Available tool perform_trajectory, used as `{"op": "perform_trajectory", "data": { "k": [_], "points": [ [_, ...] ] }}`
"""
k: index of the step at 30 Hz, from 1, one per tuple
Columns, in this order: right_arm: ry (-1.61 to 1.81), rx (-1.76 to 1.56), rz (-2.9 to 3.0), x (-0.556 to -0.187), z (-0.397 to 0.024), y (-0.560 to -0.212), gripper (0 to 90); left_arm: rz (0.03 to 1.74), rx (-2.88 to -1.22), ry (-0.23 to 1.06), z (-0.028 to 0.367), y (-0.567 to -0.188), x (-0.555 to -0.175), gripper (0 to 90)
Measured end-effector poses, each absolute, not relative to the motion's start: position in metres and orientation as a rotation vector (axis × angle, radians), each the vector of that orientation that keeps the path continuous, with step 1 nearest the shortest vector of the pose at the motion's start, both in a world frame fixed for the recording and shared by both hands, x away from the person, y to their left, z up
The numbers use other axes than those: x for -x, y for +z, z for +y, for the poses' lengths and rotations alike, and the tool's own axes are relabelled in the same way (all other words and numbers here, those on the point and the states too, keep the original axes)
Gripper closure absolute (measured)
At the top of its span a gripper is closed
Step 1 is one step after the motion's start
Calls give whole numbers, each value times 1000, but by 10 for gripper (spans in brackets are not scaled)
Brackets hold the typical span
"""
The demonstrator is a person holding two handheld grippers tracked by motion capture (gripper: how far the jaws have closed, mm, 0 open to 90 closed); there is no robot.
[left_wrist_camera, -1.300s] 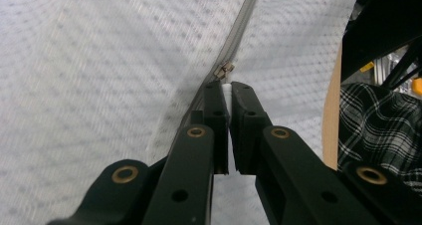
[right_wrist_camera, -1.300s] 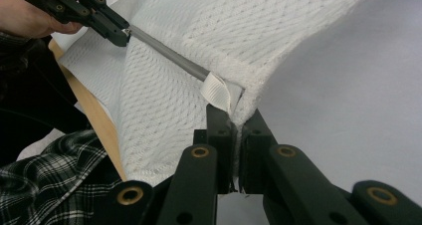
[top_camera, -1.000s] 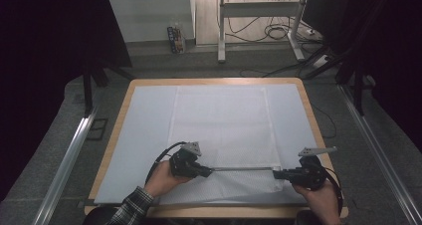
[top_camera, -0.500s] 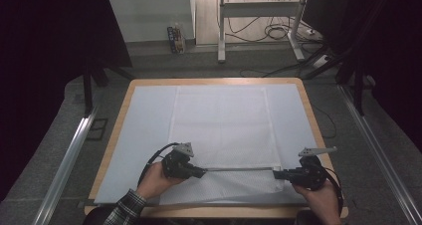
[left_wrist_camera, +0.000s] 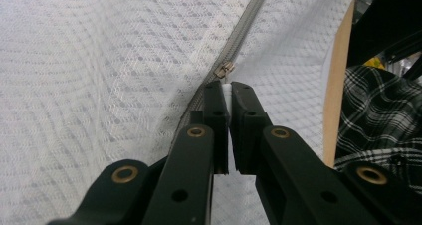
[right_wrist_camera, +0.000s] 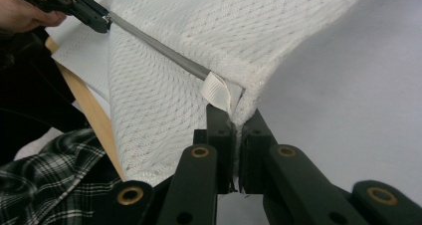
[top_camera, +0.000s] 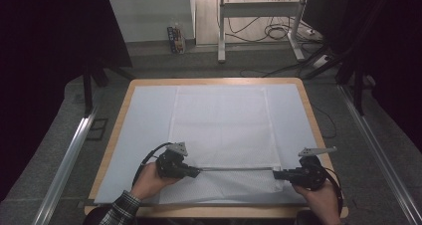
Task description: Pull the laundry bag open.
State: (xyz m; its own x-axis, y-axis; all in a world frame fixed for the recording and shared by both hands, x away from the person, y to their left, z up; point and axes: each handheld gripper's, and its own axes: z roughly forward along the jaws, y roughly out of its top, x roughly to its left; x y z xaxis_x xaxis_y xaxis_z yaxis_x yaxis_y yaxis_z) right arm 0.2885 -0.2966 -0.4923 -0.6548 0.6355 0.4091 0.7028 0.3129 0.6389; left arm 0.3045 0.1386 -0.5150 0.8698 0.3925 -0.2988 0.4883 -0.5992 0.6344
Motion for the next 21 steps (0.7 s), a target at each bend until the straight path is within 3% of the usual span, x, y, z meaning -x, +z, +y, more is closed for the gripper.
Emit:
{"op": "perform_trajectory", "data": {
  "k": [21],
  "points": [
    [-1272,1261,-2478,-289,-295,-493,851,676,-2271,-182,162,-517,-301,869]
  ]
}}
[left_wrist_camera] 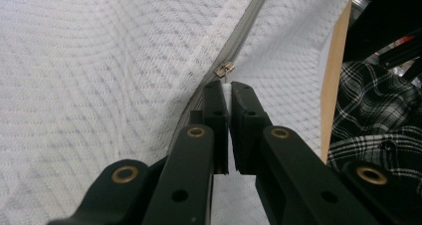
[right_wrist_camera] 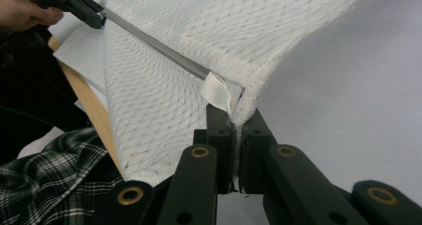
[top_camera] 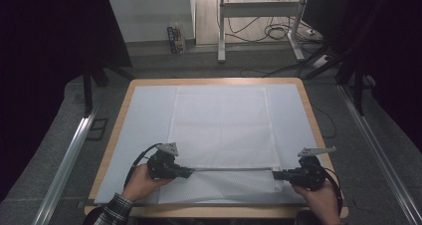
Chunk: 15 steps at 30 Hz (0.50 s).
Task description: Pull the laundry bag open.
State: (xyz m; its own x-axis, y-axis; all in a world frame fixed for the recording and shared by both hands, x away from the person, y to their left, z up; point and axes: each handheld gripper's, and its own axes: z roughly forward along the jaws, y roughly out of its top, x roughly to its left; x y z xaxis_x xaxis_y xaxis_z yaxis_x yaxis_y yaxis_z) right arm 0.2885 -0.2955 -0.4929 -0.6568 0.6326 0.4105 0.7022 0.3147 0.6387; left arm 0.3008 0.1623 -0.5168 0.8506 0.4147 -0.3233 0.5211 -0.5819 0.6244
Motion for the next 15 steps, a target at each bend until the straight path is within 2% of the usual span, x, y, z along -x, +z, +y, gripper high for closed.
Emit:
{"op": "perform_trajectory", "data": {
  "k": [15],
  "points": [
    [-1269,1268,-2478,-289,-296,-494,851,747,-2234,-162,197,-517,-296,869]
  ]
}}
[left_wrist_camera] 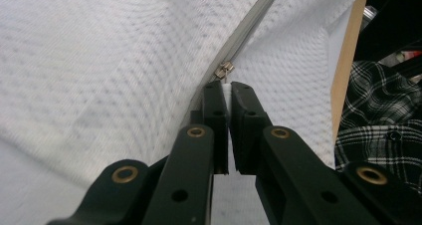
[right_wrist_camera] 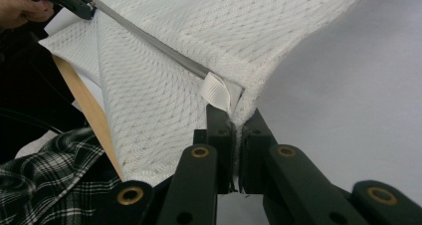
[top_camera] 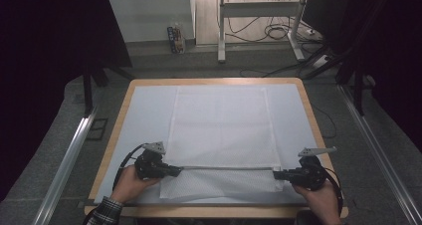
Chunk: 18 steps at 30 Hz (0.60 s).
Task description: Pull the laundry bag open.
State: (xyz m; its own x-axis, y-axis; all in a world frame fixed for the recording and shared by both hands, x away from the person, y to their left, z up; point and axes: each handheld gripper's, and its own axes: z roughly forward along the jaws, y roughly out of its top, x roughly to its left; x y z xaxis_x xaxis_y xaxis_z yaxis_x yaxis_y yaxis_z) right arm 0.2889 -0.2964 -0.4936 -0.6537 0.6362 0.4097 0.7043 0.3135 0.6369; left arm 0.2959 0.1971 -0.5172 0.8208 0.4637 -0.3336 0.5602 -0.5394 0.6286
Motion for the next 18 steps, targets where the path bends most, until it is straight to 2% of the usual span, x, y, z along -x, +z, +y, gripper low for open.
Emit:
{"op": "perform_trajectory", "data": {
  "k": [18],
  "points": [
    [-1267,1269,-2475,-289,-297,-494,851,794,-2218,-161,215,-519,-289,870]
  ]
}}
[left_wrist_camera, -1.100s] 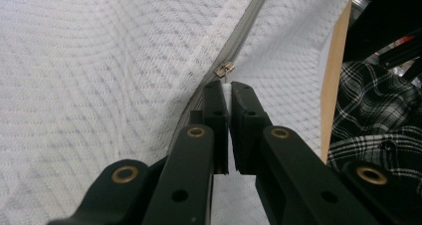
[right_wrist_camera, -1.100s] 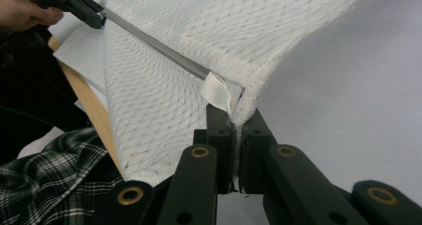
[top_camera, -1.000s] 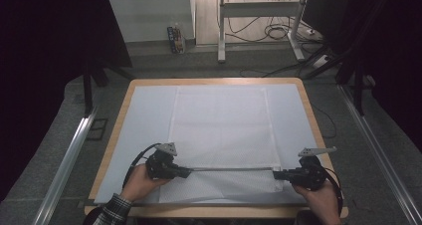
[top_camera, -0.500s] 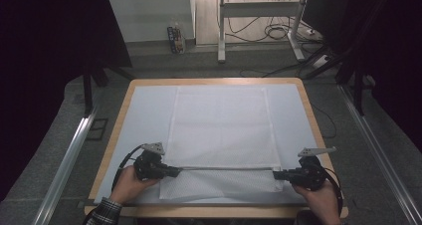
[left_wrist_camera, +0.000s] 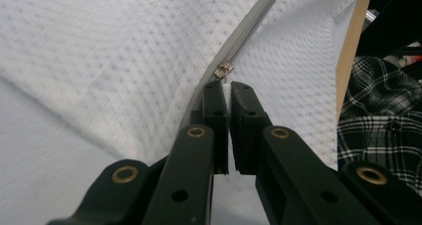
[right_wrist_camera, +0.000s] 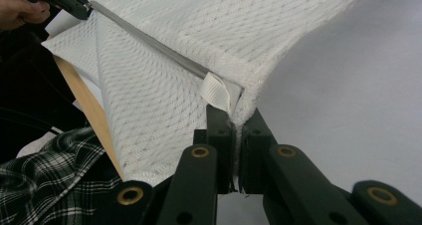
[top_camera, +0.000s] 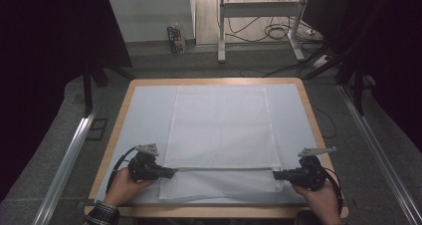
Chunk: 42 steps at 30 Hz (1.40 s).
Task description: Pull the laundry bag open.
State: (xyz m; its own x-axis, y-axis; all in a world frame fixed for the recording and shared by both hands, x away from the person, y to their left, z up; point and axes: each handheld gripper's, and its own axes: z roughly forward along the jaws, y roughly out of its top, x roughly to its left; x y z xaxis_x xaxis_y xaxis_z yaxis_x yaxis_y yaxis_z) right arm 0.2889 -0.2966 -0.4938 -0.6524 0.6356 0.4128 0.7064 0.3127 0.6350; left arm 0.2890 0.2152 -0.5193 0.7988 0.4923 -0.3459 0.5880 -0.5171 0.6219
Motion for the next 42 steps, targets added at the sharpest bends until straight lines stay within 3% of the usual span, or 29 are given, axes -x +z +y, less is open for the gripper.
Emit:
{"op": "perform_trajectory", "data": {
  "k": [42],
  "points": [
    [-1230,1260,-2506,-288,-291,-495,853,927,-2197,-97,257,-523,-275,870]
  ]
}}
